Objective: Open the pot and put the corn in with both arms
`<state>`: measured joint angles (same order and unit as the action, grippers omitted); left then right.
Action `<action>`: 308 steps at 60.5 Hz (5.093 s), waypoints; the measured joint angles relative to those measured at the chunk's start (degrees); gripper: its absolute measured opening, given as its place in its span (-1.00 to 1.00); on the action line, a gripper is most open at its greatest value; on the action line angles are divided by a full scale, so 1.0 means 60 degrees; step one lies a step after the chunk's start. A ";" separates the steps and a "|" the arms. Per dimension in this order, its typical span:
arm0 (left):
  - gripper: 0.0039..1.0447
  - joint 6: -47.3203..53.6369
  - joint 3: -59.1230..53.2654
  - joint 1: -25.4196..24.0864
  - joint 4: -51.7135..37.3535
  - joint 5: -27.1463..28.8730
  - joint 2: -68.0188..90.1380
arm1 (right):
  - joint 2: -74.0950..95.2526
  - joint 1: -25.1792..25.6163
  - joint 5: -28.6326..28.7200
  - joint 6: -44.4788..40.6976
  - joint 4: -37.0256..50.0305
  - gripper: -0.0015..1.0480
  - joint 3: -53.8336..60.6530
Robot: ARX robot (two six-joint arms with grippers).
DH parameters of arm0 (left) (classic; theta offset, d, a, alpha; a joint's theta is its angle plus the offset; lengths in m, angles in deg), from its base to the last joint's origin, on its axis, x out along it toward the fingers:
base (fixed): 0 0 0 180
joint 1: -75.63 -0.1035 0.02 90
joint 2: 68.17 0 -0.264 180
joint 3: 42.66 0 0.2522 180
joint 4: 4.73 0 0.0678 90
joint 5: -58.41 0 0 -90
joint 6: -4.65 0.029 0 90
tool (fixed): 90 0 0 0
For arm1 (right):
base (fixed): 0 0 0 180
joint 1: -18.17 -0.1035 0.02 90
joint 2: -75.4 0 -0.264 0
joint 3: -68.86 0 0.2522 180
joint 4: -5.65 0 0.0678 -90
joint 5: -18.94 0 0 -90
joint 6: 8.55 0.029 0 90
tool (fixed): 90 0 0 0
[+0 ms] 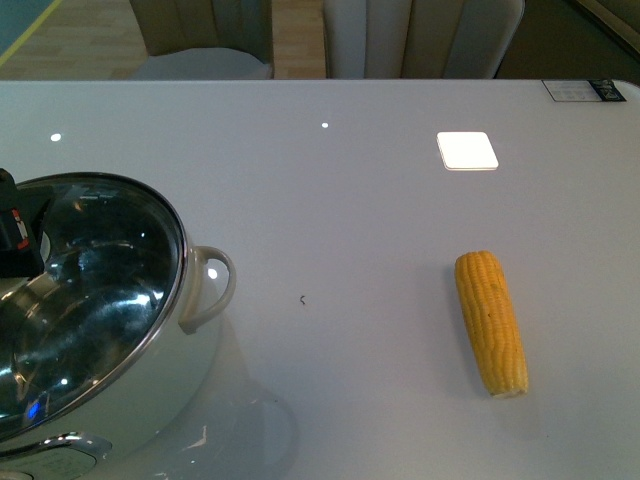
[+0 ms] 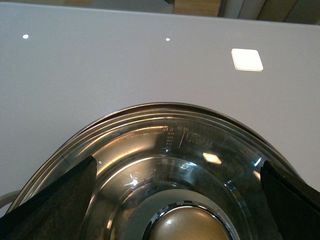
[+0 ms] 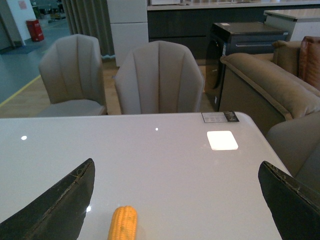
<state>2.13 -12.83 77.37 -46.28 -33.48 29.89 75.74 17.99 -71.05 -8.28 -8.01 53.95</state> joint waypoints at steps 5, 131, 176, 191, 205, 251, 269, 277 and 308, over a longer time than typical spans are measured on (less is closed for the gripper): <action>0.87 0.0069 0.0004 -0.0073 -0.0448 -0.0095 0.0448 | 0.0000 0.0000 -0.0004 0.0000 0.0000 0.83 0.0000; -0.20 0.1410 0.1778 -0.3861 0.1155 -0.1650 -0.1876 | 0.0000 0.0000 -0.0004 0.0000 0.0000 0.83 0.0000; -0.20 0.2710 0.2677 -0.8637 -0.2044 -0.2466 0.4605 | -0.0004 0.0000 -0.0004 0.0000 0.0000 0.83 0.0000; -0.20 0.2634 0.3279 -0.8098 -0.2798 -0.2193 0.5945 | -0.0004 0.0000 -0.0004 0.0000 0.0000 0.83 0.0000; -0.20 0.1974 0.4109 -0.7195 -0.3279 -0.1949 0.7144 | -0.0004 0.0000 -0.0004 0.0000 0.0000 0.83 0.0000; -0.08 0.1621 0.5748 -0.6958 -0.3279 -0.1031 0.8557 | -0.0004 0.0000 -0.0004 0.0004 0.0000 0.83 0.0000; 0.81 0.1508 0.5366 -0.7023 -0.3282 -0.0962 0.8535 | -0.0004 0.0000 -0.0004 0.0000 0.0000 0.83 0.0000; 0.86 0.1406 0.5002 -0.7093 -0.3289 -0.0980 0.8287 | -0.0004 0.0000 -0.0004 0.0000 0.0000 0.83 0.0000; 0.87 -0.0189 0.2175 -0.7308 -0.1698 -0.1858 0.2284 | -0.0004 0.0000 -0.0004 0.0004 0.0000 0.83 0.0000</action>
<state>0.99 0.22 33.53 -56.46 -44.63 43.59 75.71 17.99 -71.07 -8.26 -8.01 53.95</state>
